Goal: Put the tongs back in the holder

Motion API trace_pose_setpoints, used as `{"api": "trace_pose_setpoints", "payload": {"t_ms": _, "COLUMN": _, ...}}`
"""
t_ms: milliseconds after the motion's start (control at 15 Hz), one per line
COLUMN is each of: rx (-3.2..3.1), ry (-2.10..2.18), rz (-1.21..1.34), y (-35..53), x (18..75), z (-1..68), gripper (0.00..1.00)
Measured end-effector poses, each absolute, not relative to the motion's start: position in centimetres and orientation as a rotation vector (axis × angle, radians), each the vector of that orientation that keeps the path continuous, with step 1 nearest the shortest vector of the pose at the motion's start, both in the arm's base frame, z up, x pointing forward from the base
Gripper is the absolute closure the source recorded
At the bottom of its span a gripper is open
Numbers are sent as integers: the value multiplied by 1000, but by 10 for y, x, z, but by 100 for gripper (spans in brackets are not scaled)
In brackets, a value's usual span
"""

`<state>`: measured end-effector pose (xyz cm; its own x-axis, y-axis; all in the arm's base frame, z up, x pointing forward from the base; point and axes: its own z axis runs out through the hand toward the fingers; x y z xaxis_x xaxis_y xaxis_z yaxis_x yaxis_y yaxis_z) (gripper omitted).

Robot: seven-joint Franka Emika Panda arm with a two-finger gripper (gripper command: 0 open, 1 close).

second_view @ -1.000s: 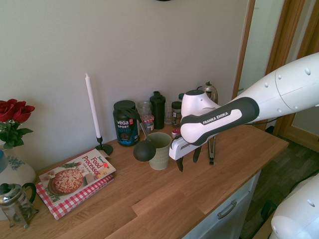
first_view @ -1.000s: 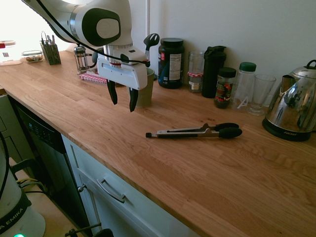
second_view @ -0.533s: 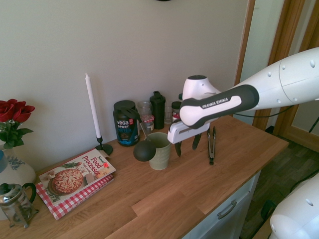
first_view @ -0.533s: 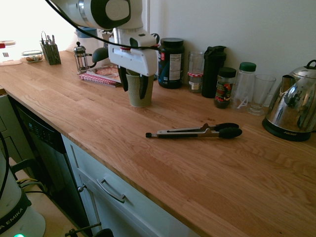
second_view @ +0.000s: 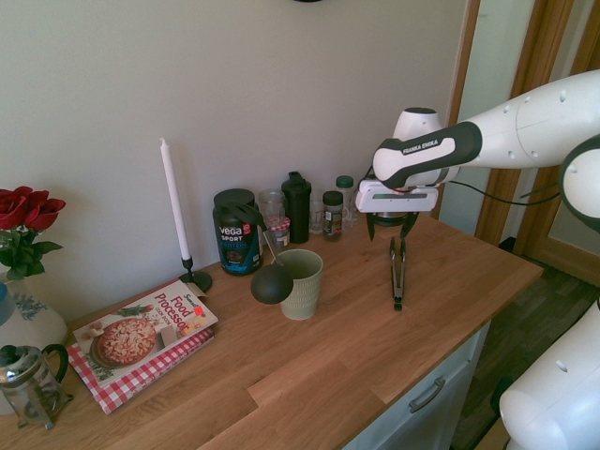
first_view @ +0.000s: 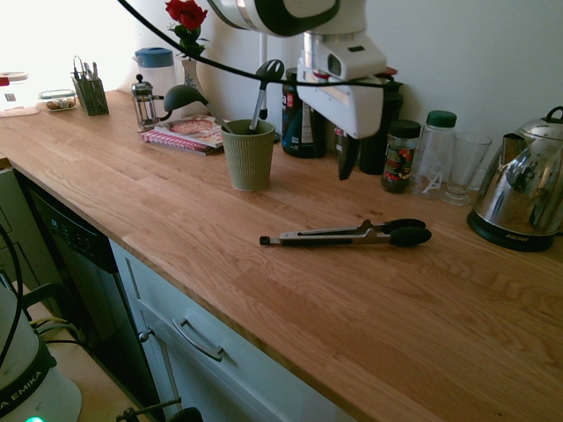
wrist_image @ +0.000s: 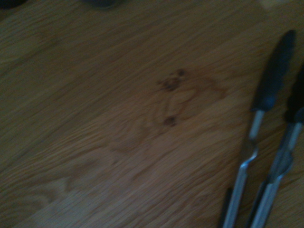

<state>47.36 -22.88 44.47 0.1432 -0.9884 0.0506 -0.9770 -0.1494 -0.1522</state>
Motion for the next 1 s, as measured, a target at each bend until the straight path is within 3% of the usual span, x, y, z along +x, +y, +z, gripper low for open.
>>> {"api": "trace_pose_setpoints", "payload": {"t_ms": 533, "rx": -2284, "ry": 2003, "rz": -178, "y": -234, "x": 498, "z": 376, "gripper": 0}}
{"api": "trace_pose_setpoints", "payload": {"t_ms": 600, "rx": -2278, "ry": 1998, "rz": -182, "y": -233, "x": 500, "z": 375, "gripper": 100}}
{"api": "trace_pose_setpoints", "payload": {"t_ms": 1000, "rx": -2262, "ry": 1974, "rz": -204, "y": -241, "x": 502, "z": 364, "gripper": 100}}
